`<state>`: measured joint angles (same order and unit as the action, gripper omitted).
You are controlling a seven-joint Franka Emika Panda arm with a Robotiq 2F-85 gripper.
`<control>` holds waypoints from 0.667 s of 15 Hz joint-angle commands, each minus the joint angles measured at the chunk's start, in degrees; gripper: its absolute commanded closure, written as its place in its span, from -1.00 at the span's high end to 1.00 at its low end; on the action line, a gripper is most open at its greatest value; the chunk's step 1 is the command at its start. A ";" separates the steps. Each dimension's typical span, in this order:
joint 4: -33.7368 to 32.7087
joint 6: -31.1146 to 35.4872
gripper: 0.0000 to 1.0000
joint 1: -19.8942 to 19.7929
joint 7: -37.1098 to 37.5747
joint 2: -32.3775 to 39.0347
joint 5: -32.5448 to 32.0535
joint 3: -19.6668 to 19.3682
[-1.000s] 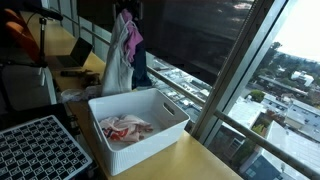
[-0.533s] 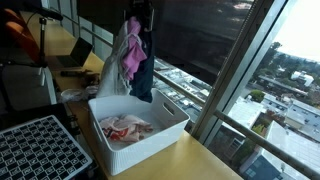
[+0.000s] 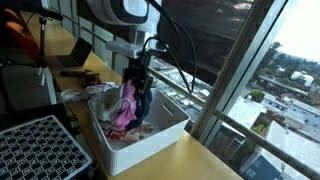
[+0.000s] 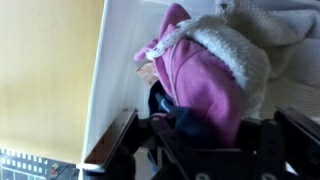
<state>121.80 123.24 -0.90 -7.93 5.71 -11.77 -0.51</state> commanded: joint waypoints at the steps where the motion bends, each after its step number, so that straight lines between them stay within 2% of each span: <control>1: -0.04 4.43 -0.21 -0.28 1.02 6.78 -1.08 -0.57; 3: -0.78 4.58 0.09 0.92 1.86 8.81 -1.70 0.05; 6: -0.03 4.33 0.51 4.22 4.21 7.03 -3.16 1.90; 9: 0.32 4.19 0.97 9.69 7.37 5.01 -6.91 5.41; 10: -0.10 3.34 1.00 11.60 8.59 4.43 -8.72 6.66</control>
<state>121.52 128.12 6.17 -2.90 12.88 -16.19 3.42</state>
